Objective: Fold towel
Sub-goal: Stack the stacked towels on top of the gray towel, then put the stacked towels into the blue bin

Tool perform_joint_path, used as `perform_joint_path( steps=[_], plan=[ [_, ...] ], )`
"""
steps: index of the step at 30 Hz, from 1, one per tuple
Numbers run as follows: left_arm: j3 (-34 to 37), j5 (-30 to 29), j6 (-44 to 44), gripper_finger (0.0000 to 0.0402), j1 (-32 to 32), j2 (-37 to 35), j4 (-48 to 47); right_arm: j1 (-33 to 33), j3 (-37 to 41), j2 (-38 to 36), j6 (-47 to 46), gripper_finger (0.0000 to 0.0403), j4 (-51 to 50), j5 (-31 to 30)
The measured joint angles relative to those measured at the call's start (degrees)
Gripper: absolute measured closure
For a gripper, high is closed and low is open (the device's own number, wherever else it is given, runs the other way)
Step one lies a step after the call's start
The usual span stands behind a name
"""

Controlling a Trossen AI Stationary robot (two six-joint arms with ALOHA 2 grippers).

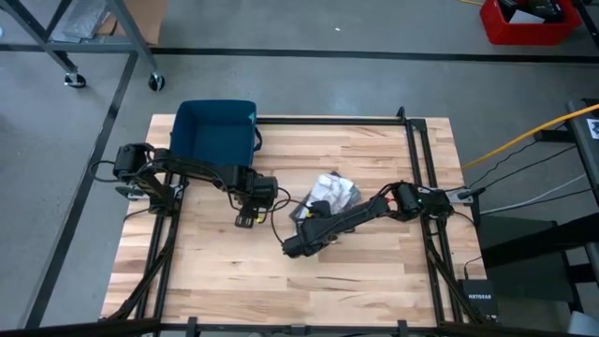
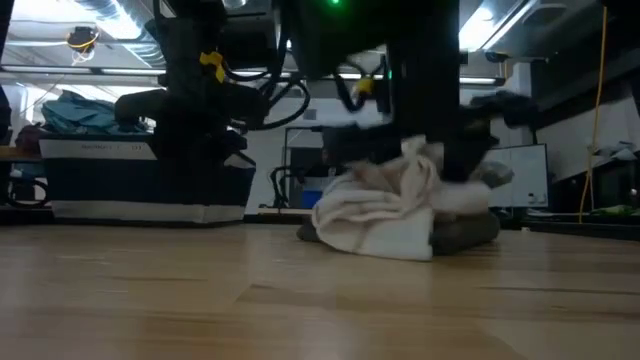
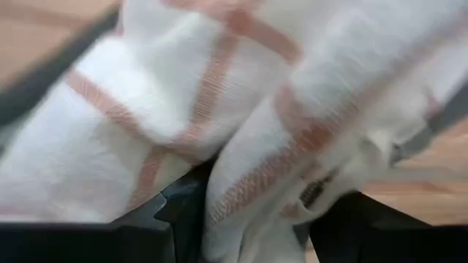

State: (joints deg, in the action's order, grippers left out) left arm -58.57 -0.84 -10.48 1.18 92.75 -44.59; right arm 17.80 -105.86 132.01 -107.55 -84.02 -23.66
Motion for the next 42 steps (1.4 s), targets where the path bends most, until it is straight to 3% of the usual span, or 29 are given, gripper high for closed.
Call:
perform_joint_path(
  steps=[8,17,23,32,38,42],
  plan=[
    [-0.02,1.56,1.6,0.0215,0.01,-0.02,0.78,0.15,-0.22,-3.79,0.02,0.0203,0.0,-0.76],
    [-0.02,4.19,1.54,0.0215,-0.01,-0.04,0.73,0.13,-0.42,-3.83,4.41,0.0203,0.23,5.85],
    [-1.34,9.81,1.7,0.0215,-0.08,-0.07,0.47,0.81,-1.69,-4.23,4.49,0.0203,1.25,9.25],
    [-4.12,12.43,3.91,0.0215,-0.9,-0.09,1.58,3.65,-10.62,-4.81,4.55,0.0203,-5.73,7.77],
    [-4.23,17.25,7.99,0.0215,-4.02,-0.09,11.87,5.2,-13.4,-5.03,4.52,0.0203,-5.93,-1.24],
    [-4.24,17.84,10.36,0.0215,-6.51,-0.09,15.95,5.15,-13.4,-5.03,6.48,0.0203,-5.79,-1.95]
  ],
)
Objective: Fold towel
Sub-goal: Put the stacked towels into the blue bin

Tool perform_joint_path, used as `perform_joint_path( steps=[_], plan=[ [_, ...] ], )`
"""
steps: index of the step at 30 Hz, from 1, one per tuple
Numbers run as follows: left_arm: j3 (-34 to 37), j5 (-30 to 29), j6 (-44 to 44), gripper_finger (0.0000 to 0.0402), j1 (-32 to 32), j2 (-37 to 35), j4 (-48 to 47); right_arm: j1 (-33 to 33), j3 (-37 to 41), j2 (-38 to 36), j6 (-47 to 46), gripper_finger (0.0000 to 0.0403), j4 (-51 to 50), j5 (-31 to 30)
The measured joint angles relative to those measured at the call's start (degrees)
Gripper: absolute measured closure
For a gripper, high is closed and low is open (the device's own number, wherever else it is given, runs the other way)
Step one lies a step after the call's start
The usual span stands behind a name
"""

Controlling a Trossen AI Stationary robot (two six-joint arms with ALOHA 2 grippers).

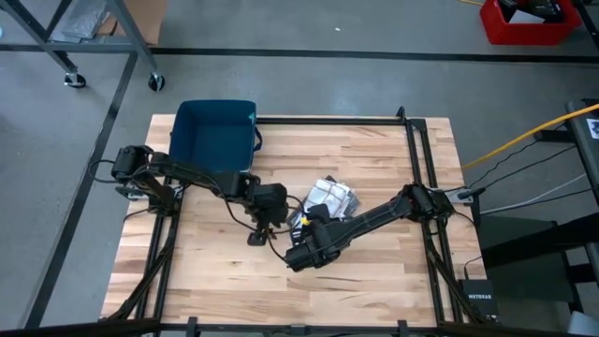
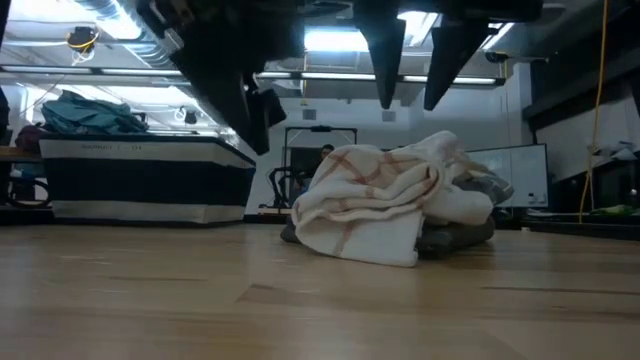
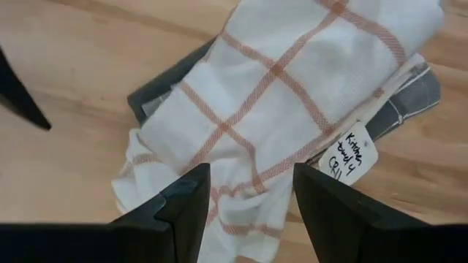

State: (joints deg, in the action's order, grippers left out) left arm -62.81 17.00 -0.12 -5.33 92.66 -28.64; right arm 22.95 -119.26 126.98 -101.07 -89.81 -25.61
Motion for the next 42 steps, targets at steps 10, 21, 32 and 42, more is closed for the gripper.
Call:
perform_joint_path(
  steps=[10,21,32,42],
  plan=[
    [-0.01,-0.02,-2.62,0.0215,-1.27,0.0,2.72,-0.08,0.0,-1.54,12.52,0.0244,-0.28,-2.25],
    [-11.09,-0.13,-9.02,0.0215,4.24,-8.0,-3.06,-0.1,0.0,-16.21,40.0,0.0387,-0.19,-17.4],
    [-13.51,-8.58,-19.92,0.0215,7.88,-13.92,6.08,-0.12,0.0,-35.22,76.06,0.0361,-0.24,-25.69],
    [-13.44,-10.64,-3.16,0.0215,9.14,-7.27,11.97,-0.1,12.77,-47.58,67.33,0.0359,-0.11,-21.68]
  ],
)
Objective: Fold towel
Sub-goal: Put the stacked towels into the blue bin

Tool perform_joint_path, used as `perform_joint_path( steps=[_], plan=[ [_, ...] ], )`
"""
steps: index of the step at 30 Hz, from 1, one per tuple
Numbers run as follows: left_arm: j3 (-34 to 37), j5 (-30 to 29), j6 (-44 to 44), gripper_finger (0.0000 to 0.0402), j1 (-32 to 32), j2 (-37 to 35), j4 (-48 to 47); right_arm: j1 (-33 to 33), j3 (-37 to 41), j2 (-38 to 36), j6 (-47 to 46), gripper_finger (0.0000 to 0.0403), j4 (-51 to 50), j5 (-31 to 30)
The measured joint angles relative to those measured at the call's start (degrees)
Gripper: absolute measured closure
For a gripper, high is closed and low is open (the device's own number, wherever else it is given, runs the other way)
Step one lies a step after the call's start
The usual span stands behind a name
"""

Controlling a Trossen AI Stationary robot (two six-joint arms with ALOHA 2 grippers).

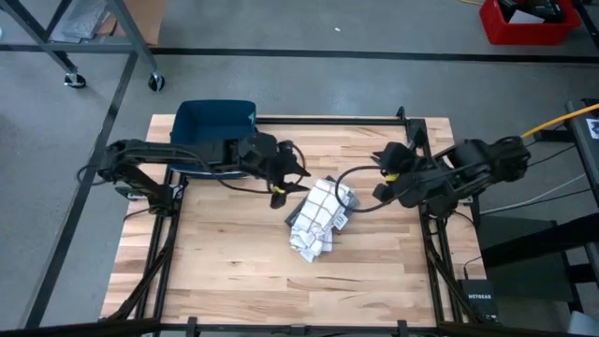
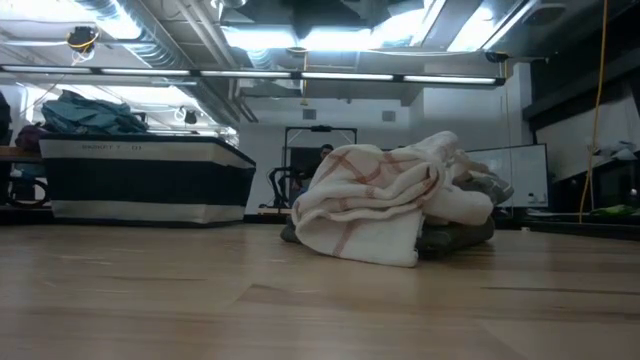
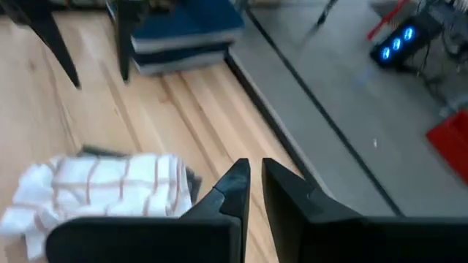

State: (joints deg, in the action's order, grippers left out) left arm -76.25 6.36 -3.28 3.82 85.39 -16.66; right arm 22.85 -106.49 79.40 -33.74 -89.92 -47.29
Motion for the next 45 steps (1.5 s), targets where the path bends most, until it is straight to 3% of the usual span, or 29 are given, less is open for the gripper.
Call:
perform_joint_path(
  steps=[5,11,16,19,23,35,45],
  plan=[
    [0.02,0.21,-0.31,0.0218,-0.9,4.09,-0.35,0.0,16.7,-7.61,-6.34,0.0359,5.52,1.04],
    [0.02,1.53,-1.08,0.0267,-2.78,8.92,0.35,0.0,38.52,-15.22,-3.49,0.0358,32.65,7.97],
    [0.02,1.57,3.1,0.0328,-5.2,14.58,6.56,-0.04,51.19,-14.48,-0.43,0.0358,53.6,7.65],
    [0.04,1.56,4.9,0.0362,-7.03,18.73,10.56,-0.52,56.16,-11.73,-0.46,0.0358,62.94,10.51],
    [0.07,1.58,6.32,0.0396,-9.18,22.38,12.31,-0.87,59.53,-7.08,-0.43,0.0358,69.85,13.72],
    [0.04,0.51,7.99,0.0398,-12.19,29.41,12.69,-0.87,59.83,10.11,-0.38,0.0359,75.03,13.95],
    [-0.15,-0.25,11.24,0.04,-15.82,34.17,13.7,-2.31,59.75,12.22,-0.51,0.0359,71.37,15.47]
  ],
)
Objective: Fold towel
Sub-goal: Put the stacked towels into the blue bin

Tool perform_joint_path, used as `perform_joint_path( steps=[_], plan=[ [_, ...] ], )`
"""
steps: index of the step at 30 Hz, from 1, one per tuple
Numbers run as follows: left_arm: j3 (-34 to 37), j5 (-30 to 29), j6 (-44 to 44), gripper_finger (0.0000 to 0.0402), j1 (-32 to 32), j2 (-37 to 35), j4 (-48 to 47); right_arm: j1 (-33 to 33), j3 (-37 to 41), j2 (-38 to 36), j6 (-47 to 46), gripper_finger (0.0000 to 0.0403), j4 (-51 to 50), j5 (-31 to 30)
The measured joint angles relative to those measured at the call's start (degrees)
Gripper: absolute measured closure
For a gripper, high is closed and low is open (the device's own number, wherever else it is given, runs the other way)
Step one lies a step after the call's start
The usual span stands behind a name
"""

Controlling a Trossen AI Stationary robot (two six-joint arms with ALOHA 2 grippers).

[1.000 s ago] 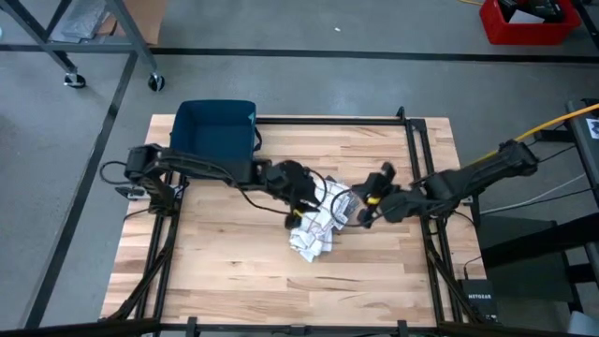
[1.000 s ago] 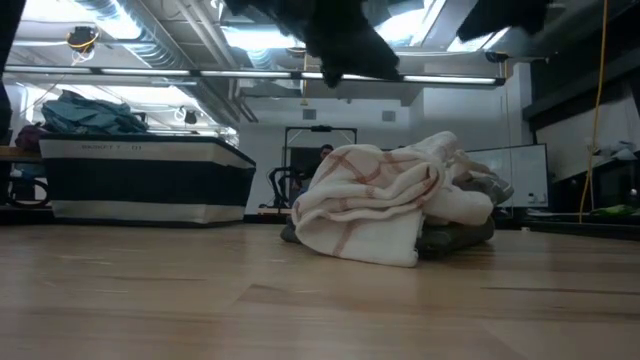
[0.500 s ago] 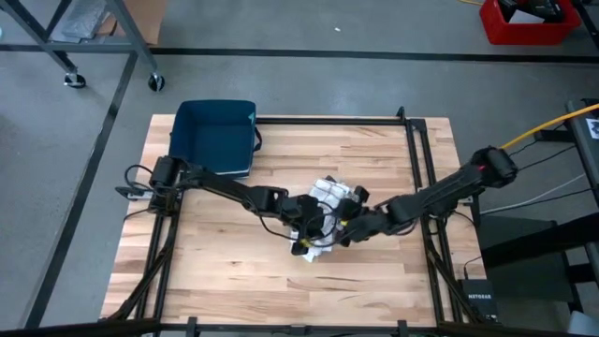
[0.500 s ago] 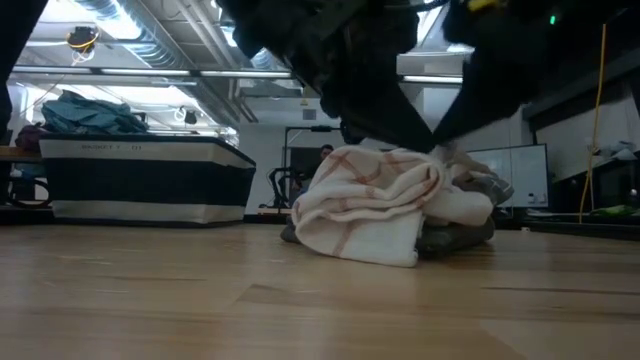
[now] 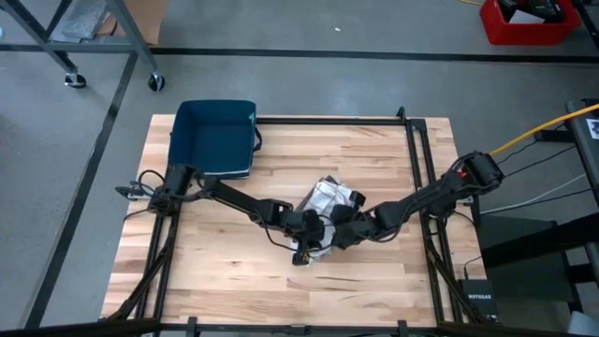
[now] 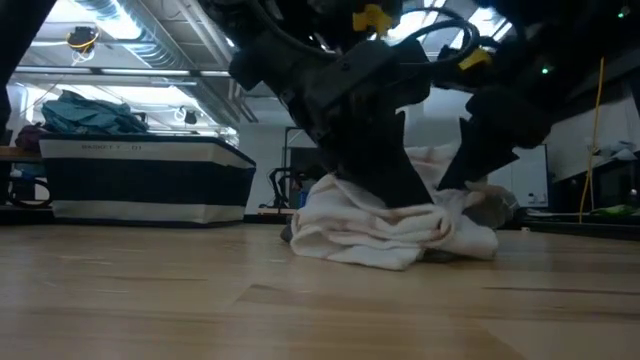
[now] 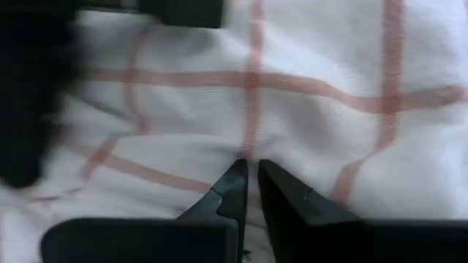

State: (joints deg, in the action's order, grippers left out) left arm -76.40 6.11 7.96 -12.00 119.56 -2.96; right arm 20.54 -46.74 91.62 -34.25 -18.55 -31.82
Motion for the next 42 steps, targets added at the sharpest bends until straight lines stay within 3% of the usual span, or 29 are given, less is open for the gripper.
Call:
perform_joint_path(
  steps=[15,23,31,38,42],
  plan=[
    [0.33,1.45,2.43,0.04,-2.28,-2.04,-1.83,-5.26,-0.02,-0.92,3.36,0.0359,-2.44,2.68],
    [0.35,1.11,0.65,0.04,-2.1,-8.61,-2.66,-5.27,0.04,-6.57,4.35,0.0359,-3.45,1.55],
    [0.23,-9.98,-5.74,0.0401,0.2,-13.44,-6.08,-5.36,0.04,-9.64,4.78,0.0359,0.75,-0.69],
    [0.28,-11.26,-5.83,0.0401,2.75,-12.3,-14.12,-7.45,0.04,-7.07,9.0,0.0359,9.78,1.05],
    [0.28,-11.3,-5.84,0.0401,3.07,-12.19,-16.48,-11.35,0.02,-4.84,11.73,0.0359,14.46,5.62]
  ],
)
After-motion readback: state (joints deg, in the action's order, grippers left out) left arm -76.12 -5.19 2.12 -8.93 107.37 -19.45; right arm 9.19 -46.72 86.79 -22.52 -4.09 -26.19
